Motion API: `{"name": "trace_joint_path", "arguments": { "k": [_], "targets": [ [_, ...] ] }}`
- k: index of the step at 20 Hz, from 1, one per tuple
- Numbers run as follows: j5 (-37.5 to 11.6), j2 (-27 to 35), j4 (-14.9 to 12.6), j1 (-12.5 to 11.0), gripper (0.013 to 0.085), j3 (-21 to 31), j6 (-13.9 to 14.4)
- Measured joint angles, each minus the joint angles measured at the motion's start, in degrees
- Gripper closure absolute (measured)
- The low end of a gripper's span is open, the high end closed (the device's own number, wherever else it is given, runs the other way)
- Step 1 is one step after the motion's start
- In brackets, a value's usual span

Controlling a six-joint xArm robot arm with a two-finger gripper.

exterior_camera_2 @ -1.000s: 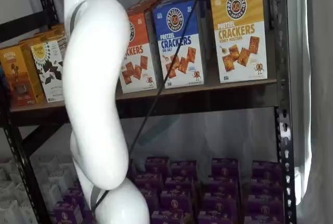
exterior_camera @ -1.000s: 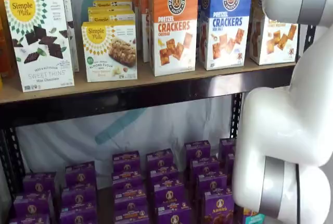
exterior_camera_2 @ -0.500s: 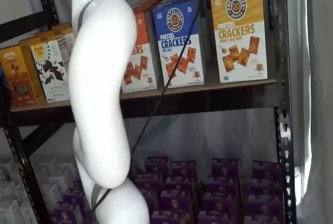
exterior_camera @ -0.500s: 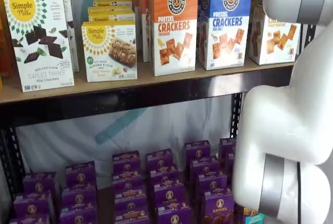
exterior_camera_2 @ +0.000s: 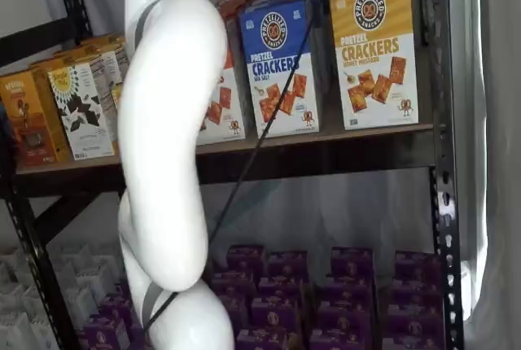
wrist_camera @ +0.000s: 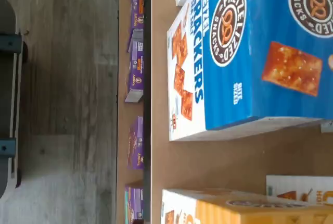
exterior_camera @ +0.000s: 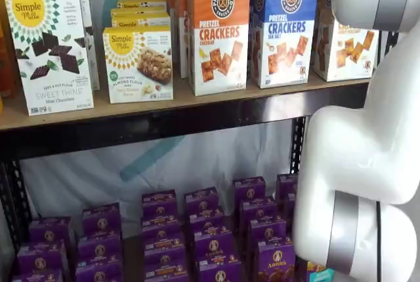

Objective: Retrieve the yellow and white box located on the top shelf, the sixth one from the left

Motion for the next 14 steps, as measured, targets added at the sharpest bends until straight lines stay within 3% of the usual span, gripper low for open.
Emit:
{"name": "trace_joint_path", "arguments": {
  "k": [14],
  "targets": [
    [-0.10, 2.90, -0.44, 1.31, 0.0130, -3.35, 1.11]
  ]
}}
